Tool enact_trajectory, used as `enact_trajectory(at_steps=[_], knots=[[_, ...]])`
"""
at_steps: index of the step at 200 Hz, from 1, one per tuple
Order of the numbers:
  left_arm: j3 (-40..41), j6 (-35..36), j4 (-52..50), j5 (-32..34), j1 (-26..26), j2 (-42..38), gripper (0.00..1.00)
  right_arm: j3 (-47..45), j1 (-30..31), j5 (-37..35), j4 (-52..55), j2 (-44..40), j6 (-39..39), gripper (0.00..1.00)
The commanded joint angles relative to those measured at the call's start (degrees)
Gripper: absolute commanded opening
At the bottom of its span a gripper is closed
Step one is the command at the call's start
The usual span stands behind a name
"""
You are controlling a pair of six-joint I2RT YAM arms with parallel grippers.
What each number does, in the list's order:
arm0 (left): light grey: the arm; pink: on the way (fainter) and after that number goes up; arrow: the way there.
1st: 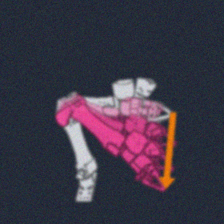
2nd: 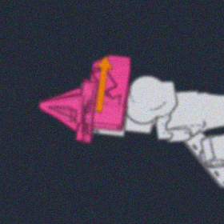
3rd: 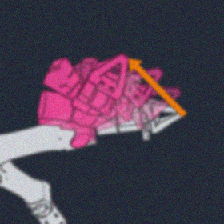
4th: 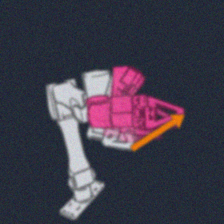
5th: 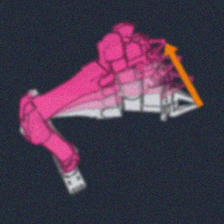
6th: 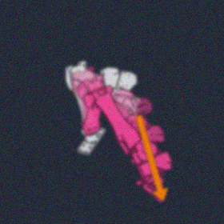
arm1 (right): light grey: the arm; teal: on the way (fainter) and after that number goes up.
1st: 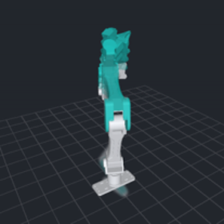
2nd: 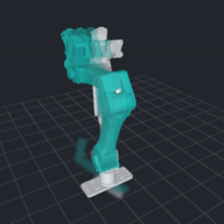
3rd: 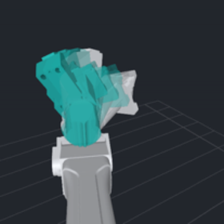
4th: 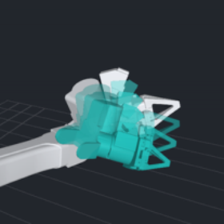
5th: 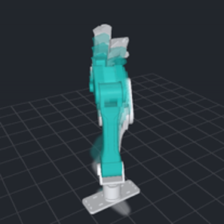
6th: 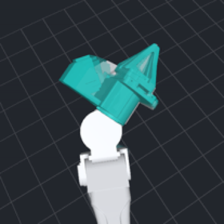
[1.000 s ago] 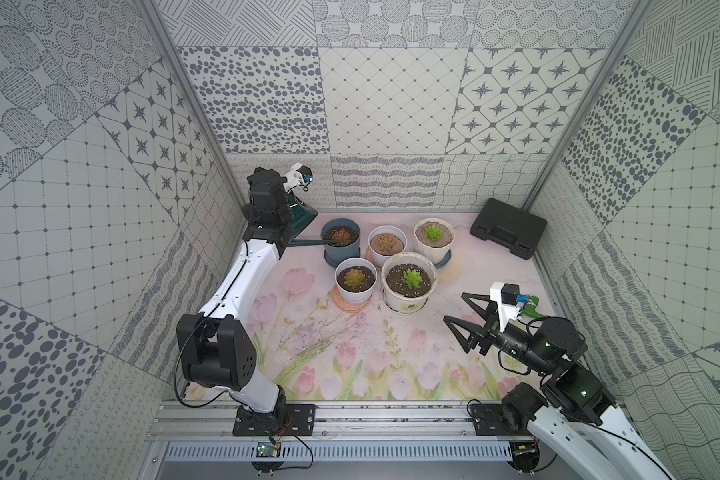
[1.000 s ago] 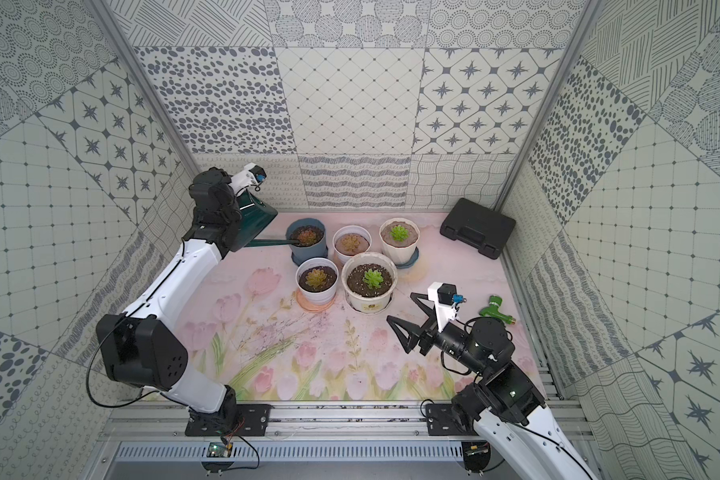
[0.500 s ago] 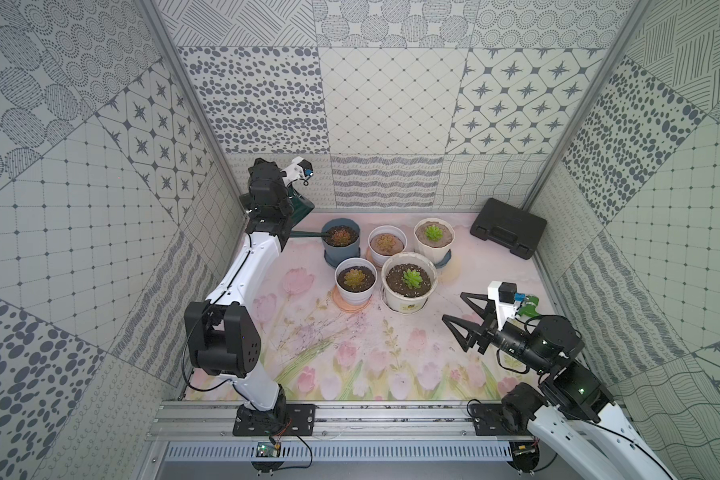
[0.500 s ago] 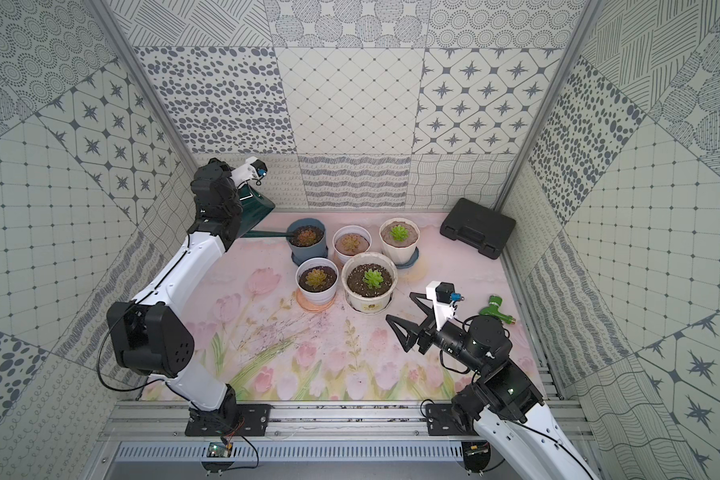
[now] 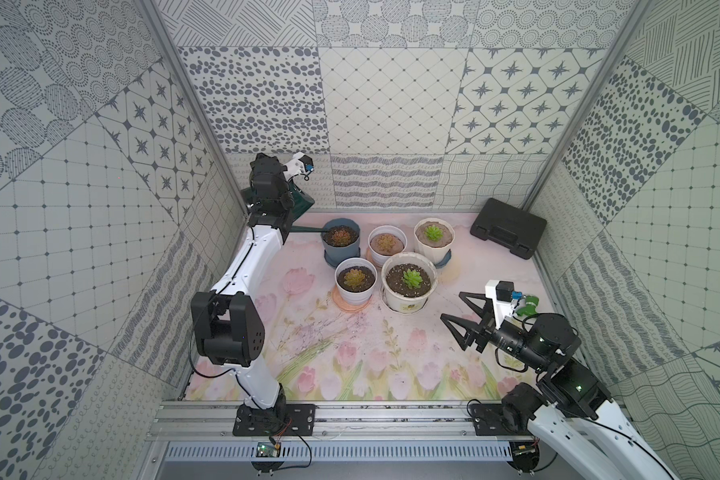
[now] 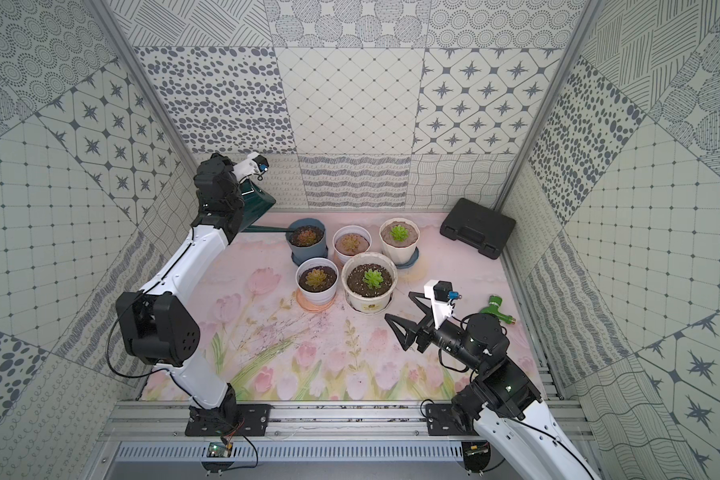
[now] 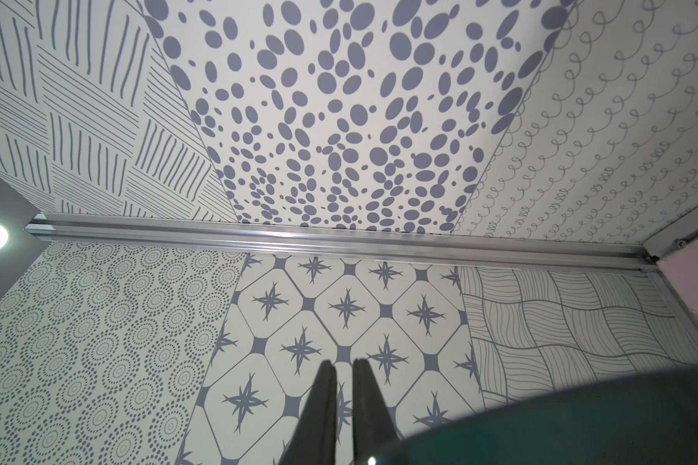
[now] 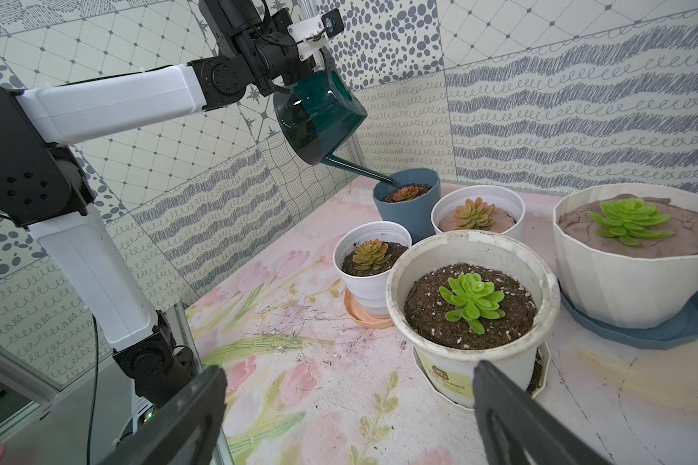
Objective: Water the succulent around the soil edge
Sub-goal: Water the soil of the potted plant with water.
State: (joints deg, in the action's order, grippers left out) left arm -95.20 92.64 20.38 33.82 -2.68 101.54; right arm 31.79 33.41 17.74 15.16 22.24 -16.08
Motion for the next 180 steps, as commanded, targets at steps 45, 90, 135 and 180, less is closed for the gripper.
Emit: enact_trajectory(at_steps=[45,90,135,180], knots=[[-5.57,-0.77,6.30,2.83,-3.07,3.65,0.00,-0.50,0.07,-0.41,-2.59,0.03,0.30,0.97],[-8.55,-3.59,4.54,4.39,-4.42,6.21,0.00,-0.50,0.09,-0.47,-2.40,-0.17,0.32,0.97],[-9.04,-3.33,5.20,4.11,-6.32,7.09,0.00,-0.44,0.02,-0.51,-2.43,-0.23,0.41,0.97],[-9.68,-4.85,4.13,4.56,-7.90,6.76,0.00,-1.65,0.07,-0.44,-2.41,-0.42,0.32,0.97]])
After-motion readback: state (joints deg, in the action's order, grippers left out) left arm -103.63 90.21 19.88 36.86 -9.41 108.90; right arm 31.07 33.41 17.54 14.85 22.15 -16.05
